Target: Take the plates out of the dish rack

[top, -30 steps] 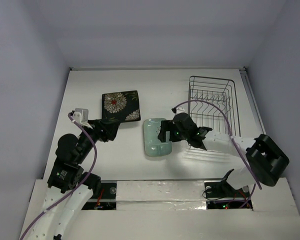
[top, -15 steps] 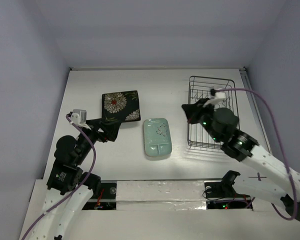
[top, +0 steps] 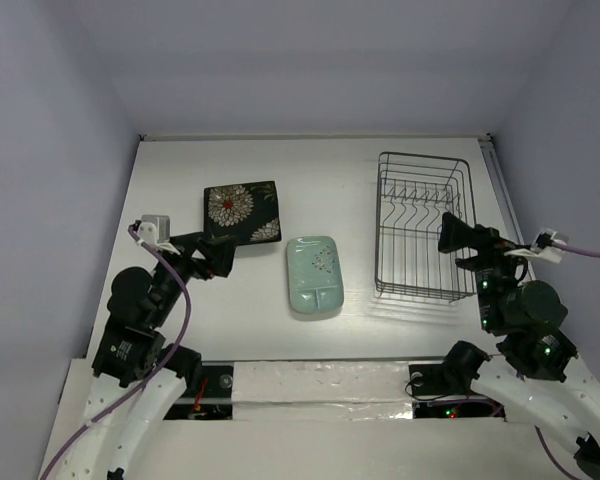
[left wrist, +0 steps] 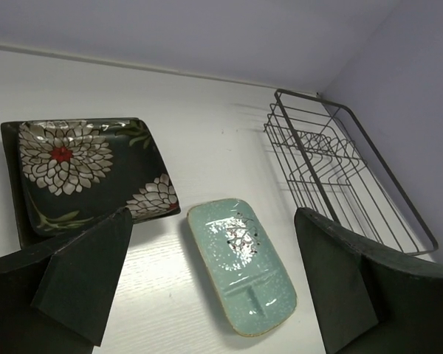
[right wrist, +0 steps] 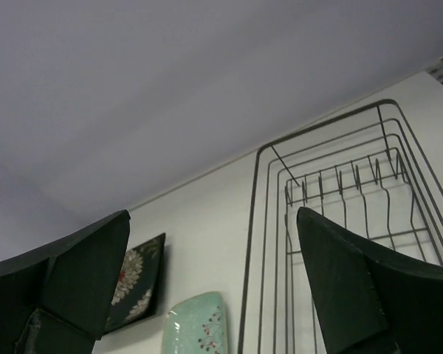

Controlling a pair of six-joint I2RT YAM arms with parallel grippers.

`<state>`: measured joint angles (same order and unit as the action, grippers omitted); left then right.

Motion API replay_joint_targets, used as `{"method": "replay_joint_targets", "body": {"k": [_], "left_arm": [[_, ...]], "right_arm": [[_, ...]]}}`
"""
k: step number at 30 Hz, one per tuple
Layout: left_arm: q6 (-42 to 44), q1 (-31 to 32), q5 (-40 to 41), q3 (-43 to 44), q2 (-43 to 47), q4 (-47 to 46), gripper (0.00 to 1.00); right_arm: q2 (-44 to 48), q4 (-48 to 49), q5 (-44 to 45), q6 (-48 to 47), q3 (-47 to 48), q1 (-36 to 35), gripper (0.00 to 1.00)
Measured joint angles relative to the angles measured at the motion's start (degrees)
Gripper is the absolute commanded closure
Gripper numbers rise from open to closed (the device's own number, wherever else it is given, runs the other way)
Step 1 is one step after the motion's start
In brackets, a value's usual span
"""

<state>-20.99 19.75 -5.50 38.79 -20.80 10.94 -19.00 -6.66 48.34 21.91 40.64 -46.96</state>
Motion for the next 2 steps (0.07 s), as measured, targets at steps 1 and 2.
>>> {"method": "replay_joint_targets", "body": {"k": [1, 2], "left_arm": [[0.04, 0.0, 0.04, 0.0, -0.11, 0.02, 0.1], [0.07, 0.0, 0.11, 0.0, -0.31, 0.02, 0.09]], "right_arm": [[-0.07, -0.39, 0.44, -0.07, -0.44, -0.02, 0.0], [-0.17, -0.61, 0.76, -0.09, -0.7, -0.02, 0.0]]}}
